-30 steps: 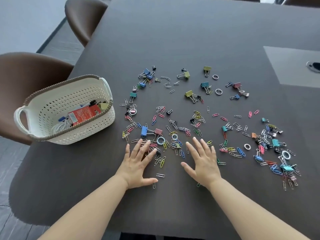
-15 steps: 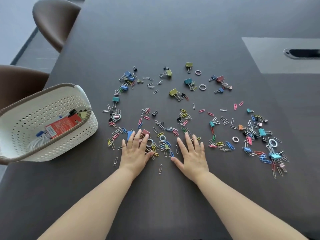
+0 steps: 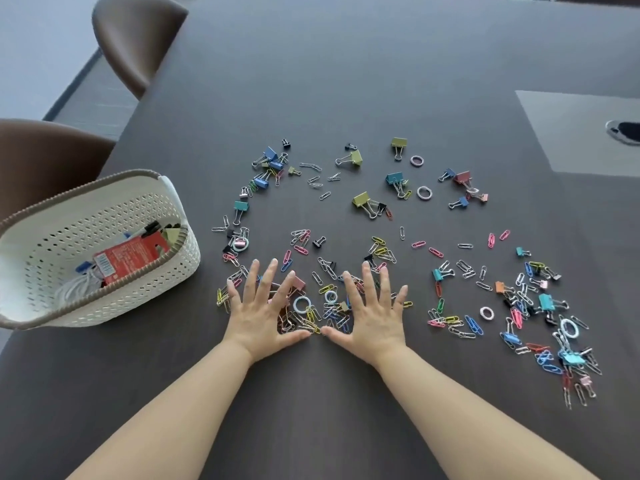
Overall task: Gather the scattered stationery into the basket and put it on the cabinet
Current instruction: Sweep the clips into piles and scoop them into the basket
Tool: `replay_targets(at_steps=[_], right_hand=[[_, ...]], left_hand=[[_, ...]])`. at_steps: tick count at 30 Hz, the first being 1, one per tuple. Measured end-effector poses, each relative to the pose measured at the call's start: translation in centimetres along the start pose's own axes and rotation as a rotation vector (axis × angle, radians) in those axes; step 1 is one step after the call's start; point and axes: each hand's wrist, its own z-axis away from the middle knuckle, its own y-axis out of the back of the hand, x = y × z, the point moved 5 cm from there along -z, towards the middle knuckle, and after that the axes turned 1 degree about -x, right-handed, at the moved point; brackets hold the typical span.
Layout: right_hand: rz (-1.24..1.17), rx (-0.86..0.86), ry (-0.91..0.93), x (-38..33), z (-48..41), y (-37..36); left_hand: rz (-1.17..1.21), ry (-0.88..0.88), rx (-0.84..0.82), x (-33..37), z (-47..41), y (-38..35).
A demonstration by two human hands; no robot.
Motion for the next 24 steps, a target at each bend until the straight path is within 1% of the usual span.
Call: replay_targets(at_steps=[3,5,7,9,12,14,16,19,22,24], right_hand=[[-0.021,-0.013,-0.067,1.4,-2.5,1.3],[-0.049,-0.019,-0.061,1.8,-3.9,1.8],[-0.046,-0.028,-0.025,1.7,-5.3,2.2],[-0.022,-0.033,0.051,1.1,-6.6,2.5],[-0.008,-0.005,0.219,-0.4,-8.3,3.1],[-0.008,0.004,0.314,-1.5,-9.4,3.6],[-0.010,0.014,0.384,-2.6,-10.5,3.9],[-0.047,0.102,0.420,-3.3,-11.3,4.2],[-0.064,0.293,0.414,-3.2,-11.1,4.3],[-0.103,0.375,0.411,-3.1,-10.7,4.3]], left_hand=[[0.032,0.026,0.012,-0.3,-1.7,0.2],[0.024,0.029,-0.010,-0.5,-2.7,0.3],[0.038,0.001,0.045,-0.7,-3.5,0.7],[0.070,-0.039,0.178,-1.0,-4.4,1.1],[0.096,-0.056,0.365,-1.6,-5.6,1.7],[0.115,-0.049,0.410,-1.8,-6.3,1.9],[0.117,-0.044,0.421,-1.9,-6.6,1.8],[0.112,-0.054,0.435,-1.9,-6.5,1.6],[0.115,-0.055,0.434,-1.9,-6.5,1.6],[0.098,-0.051,0.430,-1.9,-6.5,1.6]])
